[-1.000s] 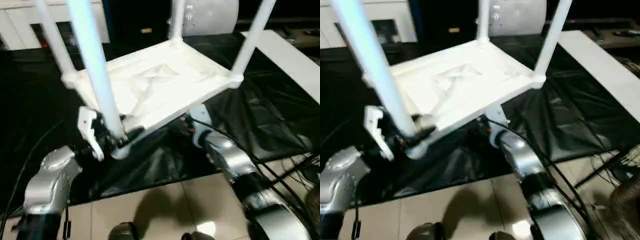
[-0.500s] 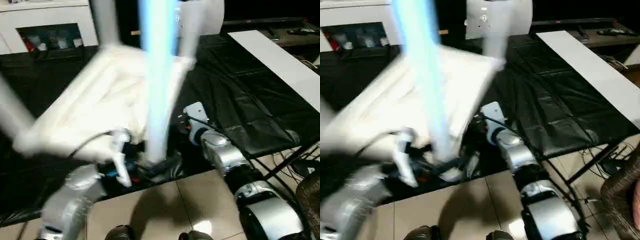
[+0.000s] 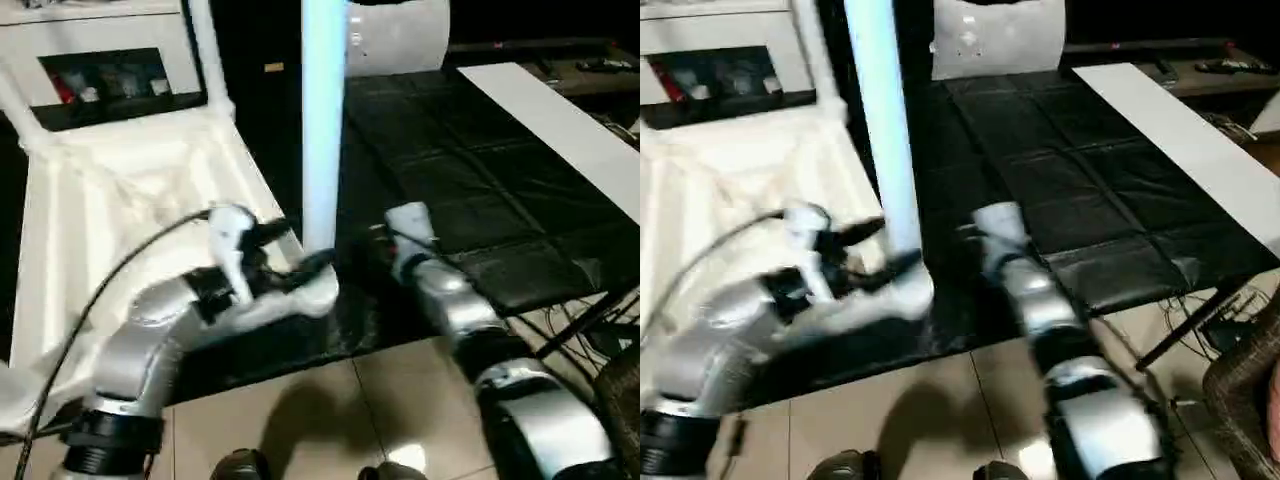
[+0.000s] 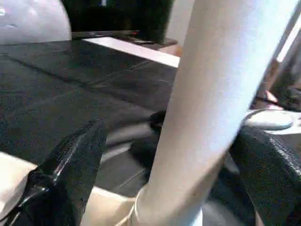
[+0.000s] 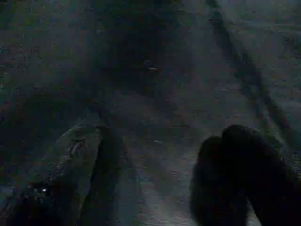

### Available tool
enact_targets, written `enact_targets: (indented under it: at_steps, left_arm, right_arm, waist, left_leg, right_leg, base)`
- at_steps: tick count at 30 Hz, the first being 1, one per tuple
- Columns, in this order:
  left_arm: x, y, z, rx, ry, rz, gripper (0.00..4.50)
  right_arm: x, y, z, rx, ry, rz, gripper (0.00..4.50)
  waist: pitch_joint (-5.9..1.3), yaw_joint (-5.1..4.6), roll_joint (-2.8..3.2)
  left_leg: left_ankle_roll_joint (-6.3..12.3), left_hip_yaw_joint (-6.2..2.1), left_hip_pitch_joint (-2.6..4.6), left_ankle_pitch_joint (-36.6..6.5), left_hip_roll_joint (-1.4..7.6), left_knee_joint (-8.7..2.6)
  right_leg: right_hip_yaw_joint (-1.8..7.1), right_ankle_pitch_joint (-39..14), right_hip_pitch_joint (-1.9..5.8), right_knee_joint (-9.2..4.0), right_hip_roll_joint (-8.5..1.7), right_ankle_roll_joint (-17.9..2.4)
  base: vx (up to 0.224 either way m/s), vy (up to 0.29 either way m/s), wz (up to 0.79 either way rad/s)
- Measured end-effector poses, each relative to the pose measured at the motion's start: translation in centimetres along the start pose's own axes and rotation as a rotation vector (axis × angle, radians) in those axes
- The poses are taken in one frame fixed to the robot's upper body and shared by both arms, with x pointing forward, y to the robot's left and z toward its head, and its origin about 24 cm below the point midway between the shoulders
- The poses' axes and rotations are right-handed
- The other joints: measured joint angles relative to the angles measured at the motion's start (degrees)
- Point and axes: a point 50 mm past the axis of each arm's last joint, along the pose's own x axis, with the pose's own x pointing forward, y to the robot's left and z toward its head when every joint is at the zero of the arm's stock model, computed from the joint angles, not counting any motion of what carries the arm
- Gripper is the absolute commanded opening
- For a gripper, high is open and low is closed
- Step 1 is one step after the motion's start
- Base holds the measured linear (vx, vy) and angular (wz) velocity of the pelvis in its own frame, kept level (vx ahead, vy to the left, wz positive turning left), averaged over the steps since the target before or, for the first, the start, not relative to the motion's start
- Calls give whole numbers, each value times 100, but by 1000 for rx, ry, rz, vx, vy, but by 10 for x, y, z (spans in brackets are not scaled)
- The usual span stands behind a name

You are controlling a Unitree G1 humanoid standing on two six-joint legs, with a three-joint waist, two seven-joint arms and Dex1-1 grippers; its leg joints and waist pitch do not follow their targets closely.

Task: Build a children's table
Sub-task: Rotate table base

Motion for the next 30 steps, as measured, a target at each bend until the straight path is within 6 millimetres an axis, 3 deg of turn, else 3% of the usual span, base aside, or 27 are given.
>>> enact_targets:
  at_steps: [5, 9, 11, 14, 18, 21, 25, 27, 30]
  left_arm:
    - [0, 18, 5, 69, 8, 124, 447]
    - [-13, 28, -1, 77, 42, 251, 447]
    - [-28, 21, -12, 66, 102, 240, 447]
    - [-41, 6, -19, 61, 191, 153, 447]
    - [-49, 6, -10, 215, 318, 122, 447]
    - [-60, 19, -11, 314, 426, 215, 447]
    - [-66, 31, -15, 402, 497, 337, 447]
    - [-66, 32, -16, 399, 478, 381, 447]
    - [-63, 17, -11, 196, 237, 507, 447]
  right_arm:
    - [-7, -10, -8, 47, -18, -27, 450]
    - [-18, -15, -15, 65, -46, -8, 450]
    - [-26, -14, -16, 69, -74, 16, 450]
    - [-41, -13, -13, 40, -117, 75, 450]
    - [-64, 7, 7, -2, -214, 304, 450]
    - [-80, 22, 15, -16, -249, 470, 450]
    - [-96, 31, 24, -19, -274, 561, 450]
    - [-101, 34, 30, -13, -293, 565, 450]
    - [-110, 35, 31, 11, -277, 520, 450]
  waist:
    - [0, -12, 0]
    - [0, -74, 0]
    - [0, -83, 0]
    - [7, -5, -12]
    - [8, 55, -14]
    - [9, 58, -14]
    - [15, 72, -25]
    - [15, 86, -26]
    - [10, 93, -47]
  left_leg:
    - [-1, 0, 2, 0, 1, 0]
    - [-1, 0, -1, 0, 8, -2]
    - [-1, 0, -10, 0, 16, -4]
    - [-1, 3, -23, 0, 28, -4]
    - [-1, 4, -16, -1, 28, -13]
    - [-2, 4, -9, -2, 29, -15]
    - [-2, 3, -9, -2, 28, -18]
    - [-2, 3, -9, -2, 28, -17]
    - [-2, 5, -15, -2, 28, -14]
  right_leg:
    - [-1, 7, -2, 7, -1, 0]
    - [-2, 11, -18, 10, 4, 4]
    - [-2, 4, -25, 7, 13, 15]
    - [-2, -4, -33, -5, 25, 17]
    - [0, -23, -27, -16, 27, 47]
    - [7, -31, -24, -21, 32, 61]
    - [9, -32, -24, -25, 32, 62]
    - [10, -32, -23, -27, 32, 62]
    - [8, -28, -20, -39, 31, 56]
  base:
    - [0, 0, 0]
    - [0, 0, 0]
    - [0, 0, 0]
    - [0, 0, 0]
    - [0, 0, 0]
    - [0, 0, 0]
    - [0, 0, 0]
    - [0, 0, 0]
    - [0, 0, 0]
